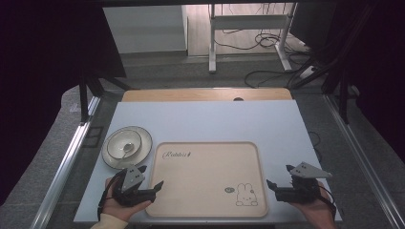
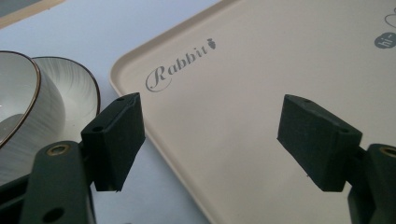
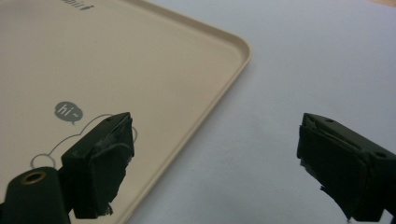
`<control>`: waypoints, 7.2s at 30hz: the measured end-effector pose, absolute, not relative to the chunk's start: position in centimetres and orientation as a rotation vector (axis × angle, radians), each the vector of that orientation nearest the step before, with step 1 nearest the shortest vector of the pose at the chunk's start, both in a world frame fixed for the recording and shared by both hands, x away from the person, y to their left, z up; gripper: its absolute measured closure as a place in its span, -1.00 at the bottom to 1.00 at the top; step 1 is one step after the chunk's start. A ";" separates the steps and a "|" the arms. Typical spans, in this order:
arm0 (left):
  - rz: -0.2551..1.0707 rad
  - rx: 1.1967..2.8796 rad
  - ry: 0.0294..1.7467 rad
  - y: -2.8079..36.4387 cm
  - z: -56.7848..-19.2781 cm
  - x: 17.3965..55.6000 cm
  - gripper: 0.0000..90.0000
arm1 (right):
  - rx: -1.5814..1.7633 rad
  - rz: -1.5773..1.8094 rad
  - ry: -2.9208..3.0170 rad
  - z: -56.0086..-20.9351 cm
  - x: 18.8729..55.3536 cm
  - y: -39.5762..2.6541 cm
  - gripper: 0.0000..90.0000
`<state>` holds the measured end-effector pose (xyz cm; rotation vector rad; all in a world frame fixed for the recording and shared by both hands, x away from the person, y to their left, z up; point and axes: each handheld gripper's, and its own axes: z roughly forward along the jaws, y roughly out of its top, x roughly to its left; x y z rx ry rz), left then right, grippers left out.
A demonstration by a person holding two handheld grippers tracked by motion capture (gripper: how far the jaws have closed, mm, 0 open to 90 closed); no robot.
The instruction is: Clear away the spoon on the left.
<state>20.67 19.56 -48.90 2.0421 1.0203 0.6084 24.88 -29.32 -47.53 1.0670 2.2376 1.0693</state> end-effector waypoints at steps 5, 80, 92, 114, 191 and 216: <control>0.609 2.037 1.027 19.8 -48.9 20.8 -0.50 | 1.077 1.064 2.239 -47.5 24.6 -29.5 -0.70; 0.945 1.919 1.126 26.8 -45.5 20.1 -0.48 | 1.103 1.052 2.251 -47.7 25.2 -29.4 -0.65; 0.965 1.948 1.146 27.9 -47.4 20.1 -0.24 | 1.112 1.041 2.247 -47.8 25.3 -29.6 -0.65; 0.966 1.997 1.118 27.6 -47.9 20.4 0.80 | 1.119 1.020 2.251 -47.9 25.3 -29.5 -0.64; 1.075 1.821 0.995 25.2 -44.4 18.0 0.99 | 1.124 0.989 2.237 -48.0 25.3 -29.6 -0.65; 1.027 1.860 0.895 22.8 -44.2 17.5 0.99 | 1.115 0.990 2.247 -48.1 25.3 -29.6 -0.65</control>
